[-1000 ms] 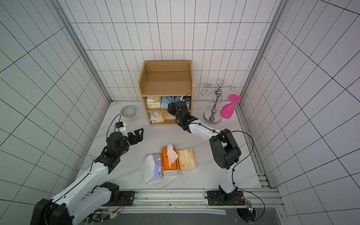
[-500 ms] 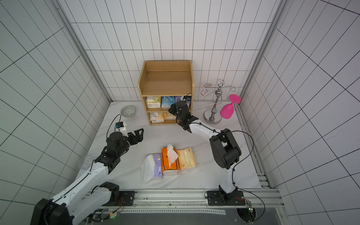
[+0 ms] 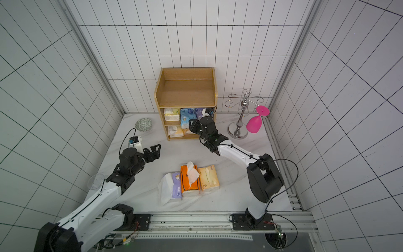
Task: Remove the tissue boxes from the shelf
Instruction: Pick up a box of tissues from the shelf.
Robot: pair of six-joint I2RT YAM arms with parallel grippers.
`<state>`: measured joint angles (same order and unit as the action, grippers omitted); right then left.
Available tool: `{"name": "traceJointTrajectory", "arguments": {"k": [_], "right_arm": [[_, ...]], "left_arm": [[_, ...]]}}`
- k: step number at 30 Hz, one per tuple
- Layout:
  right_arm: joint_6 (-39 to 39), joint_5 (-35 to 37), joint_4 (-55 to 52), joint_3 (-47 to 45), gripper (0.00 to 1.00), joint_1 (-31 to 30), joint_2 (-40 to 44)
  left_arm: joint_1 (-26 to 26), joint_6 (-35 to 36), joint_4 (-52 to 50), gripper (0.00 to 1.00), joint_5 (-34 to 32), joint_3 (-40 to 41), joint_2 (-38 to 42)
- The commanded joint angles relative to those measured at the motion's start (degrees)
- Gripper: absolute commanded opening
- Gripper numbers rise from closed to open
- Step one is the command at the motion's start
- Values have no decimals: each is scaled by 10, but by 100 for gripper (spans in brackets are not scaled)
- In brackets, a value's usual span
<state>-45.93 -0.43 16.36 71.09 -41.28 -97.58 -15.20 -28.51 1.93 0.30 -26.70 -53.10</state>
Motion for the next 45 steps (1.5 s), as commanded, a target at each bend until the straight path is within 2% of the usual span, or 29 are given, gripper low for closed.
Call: {"name": "traceJointTrajectory", "arguments": {"k": [1,2,5,11,23,29,35,45], "right_arm": [[23,-32,-12,-16,59,4,16],[23,-43,-14,-13,64,8,15],[26,-63,-16,-7,70,20,12],[62,-94,-45,32,73,30,-13],[114,-30,-137,76,75,32,-34],[131,-14,-144,40,77,32,7],[146,-17,-100,2,78,35,38],[147,-32,-20,23,78,45,-24]], "left_arm": [[3,12,0,98,4,4,8],[3,12,0,98,5,4,9],[3,13,0,98,7,3,10],[3,14,0,98,12,3,12],[3,19,1,98,30,0,11],[3,20,0,98,38,1,11],[3,21,3,98,43,0,6],[3,21,2,98,42,3,6]]}}
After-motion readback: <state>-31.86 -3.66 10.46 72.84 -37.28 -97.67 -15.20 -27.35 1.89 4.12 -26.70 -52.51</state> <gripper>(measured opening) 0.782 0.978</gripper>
